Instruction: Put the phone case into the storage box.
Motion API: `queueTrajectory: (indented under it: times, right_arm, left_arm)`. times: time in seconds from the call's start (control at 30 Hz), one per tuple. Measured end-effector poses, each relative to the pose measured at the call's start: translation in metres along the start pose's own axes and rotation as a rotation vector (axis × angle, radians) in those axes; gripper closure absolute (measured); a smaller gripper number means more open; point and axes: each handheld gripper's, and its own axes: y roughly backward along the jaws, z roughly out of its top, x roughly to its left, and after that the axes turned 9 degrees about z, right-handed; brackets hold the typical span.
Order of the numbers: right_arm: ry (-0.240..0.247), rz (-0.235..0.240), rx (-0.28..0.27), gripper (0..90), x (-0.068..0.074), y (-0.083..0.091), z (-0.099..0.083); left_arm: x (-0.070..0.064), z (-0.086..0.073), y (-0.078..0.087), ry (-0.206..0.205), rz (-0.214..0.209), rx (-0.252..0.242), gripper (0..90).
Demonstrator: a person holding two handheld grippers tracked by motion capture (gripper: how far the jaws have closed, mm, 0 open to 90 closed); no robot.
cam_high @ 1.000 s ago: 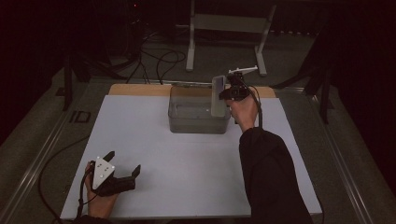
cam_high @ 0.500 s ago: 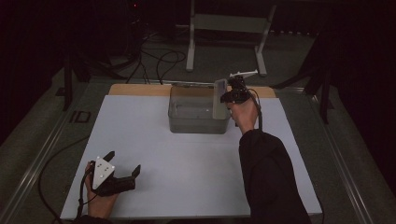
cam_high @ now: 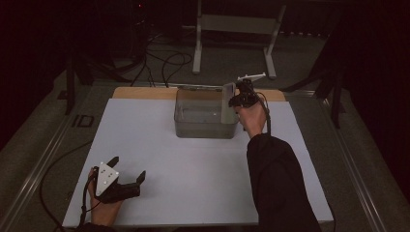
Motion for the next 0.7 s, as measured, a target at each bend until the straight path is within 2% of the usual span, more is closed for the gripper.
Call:
queueTrajectory:
  times: [0.4, 0.7]
  right_arm:
    - [0.001, -0.039, 0.032, 81.2, -0.002, -0.012, -0.001]
    - [-0.002, -0.050, 0.046, 81.1, -0.004, -0.017, 0.000]
  left_arm:
    - [0.001, 0.000, 0.000, 0.004, -0.003, -0.001, 0.3]
    - [0.001, 0.000, 0.000, 0.003, -0.004, 0.001, 0.4]
